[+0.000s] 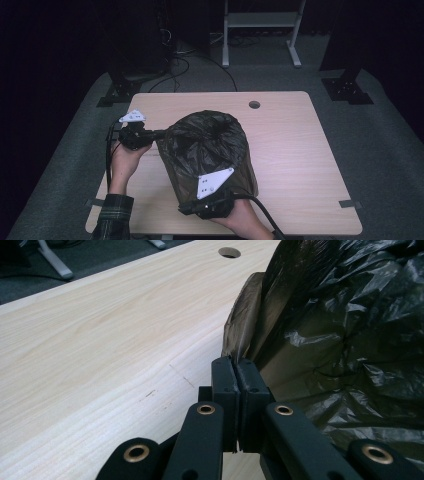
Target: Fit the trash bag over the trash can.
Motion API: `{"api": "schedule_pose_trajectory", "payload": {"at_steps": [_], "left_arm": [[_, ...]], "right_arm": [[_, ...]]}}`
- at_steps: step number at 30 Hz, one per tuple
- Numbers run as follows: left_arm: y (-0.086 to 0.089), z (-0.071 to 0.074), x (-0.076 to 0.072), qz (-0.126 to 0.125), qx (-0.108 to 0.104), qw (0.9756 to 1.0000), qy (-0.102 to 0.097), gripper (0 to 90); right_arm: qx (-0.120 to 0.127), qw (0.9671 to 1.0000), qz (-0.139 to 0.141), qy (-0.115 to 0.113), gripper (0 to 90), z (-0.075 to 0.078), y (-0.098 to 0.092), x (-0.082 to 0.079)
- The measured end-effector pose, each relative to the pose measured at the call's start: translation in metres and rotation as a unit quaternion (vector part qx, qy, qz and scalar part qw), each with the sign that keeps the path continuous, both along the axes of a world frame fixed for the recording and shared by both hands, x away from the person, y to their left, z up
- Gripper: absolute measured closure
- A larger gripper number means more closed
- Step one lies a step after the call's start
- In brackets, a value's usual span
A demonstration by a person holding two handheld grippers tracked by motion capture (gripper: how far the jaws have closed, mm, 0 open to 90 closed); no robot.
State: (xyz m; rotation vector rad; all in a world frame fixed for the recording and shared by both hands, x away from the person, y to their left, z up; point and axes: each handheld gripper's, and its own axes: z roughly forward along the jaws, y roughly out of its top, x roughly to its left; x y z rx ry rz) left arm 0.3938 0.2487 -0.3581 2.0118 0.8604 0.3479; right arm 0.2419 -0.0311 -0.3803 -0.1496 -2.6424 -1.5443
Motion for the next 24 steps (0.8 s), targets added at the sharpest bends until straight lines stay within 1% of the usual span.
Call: {"api": "schedule_pose_trajectory", "payload": {"at_steps": [1,4,6,7,10,12,13,15,16,18,19,21,23,24], "left_arm": [[0.000,0.000,0.000,0.000,0.000,1.0000,0.000,88.5],[0.002,0.001,0.000,0.001,0.001,1.0000,-0.001,88.5],[0.003,0.001,-0.001,0.001,0.001,1.0000,-0.002,88.5],[0.003,0.000,-0.001,0.001,0.000,1.0000,-0.002,88.5],[0.006,-0.001,-0.002,0.003,-0.004,1.0000,0.000,88.5],[0.008,-0.001,-0.003,0.001,-0.011,0.9999,0.000,88.5],[0.009,-0.001,-0.003,-0.001,-0.015,0.9999,0.000,88.5],[0.011,-0.001,-0.005,0.001,-0.014,0.9999,0.000,89.2],[0.012,-0.002,-0.005,0.000,-0.012,0.9999,0.000,89.7],[0.013,-0.004,-0.005,0.003,-0.007,1.0000,0.003,89.8],[0.013,-0.006,-0.005,0.003,-0.005,1.0000,0.004,89.7],[0.013,-0.007,-0.005,0.003,-0.010,0.9999,0.004,89.7],[0.013,-0.007,-0.005,0.004,-0.010,0.9999,0.004,89.7],[0.013,-0.006,-0.005,0.002,-0.007,1.0000,0.003,89.7]], "right_arm": [[0.006,1.0000,0.003,-0.006,79.7,0.006,-0.003,-0.002],[0.027,0.9992,-0.009,-0.029,74.8,0.027,-0.018,-0.005],[0.041,0.9976,-0.032,-0.046,71.9,0.040,-0.033,-0.003],[0.049,0.9966,-0.043,-0.050,70.1,0.046,-0.043,0.000],[0.073,0.9915,-0.090,-0.059,68.1,0.061,-0.077,0.014],[0.079,0.9853,-0.132,-0.075,67.3,0.067,-0.101,0.024],[0.079,0.9830,-0.148,-0.075,65.5,0.068,-0.112,0.029],[0.084,0.9787,-0.174,-0.068,64.6,0.068,-0.132,0.038],[0.087,0.9772,-0.183,-0.065,63.6,0.067,-0.140,0.041],[0.082,0.9748,-0.197,-0.065,61.3,0.062,-0.151,0.043],[0.082,0.9749,-0.196,-0.065,60.2,0.059,-0.155,0.043],[0.076,0.9746,-0.199,-0.067,57.0,0.051,-0.162,0.043],[0.079,0.9762,-0.194,-0.055,54.5,0.043,-0.166,0.045],[0.074,0.9773,-0.192,-0.050,53.2,0.039,-0.167,0.047]]}}
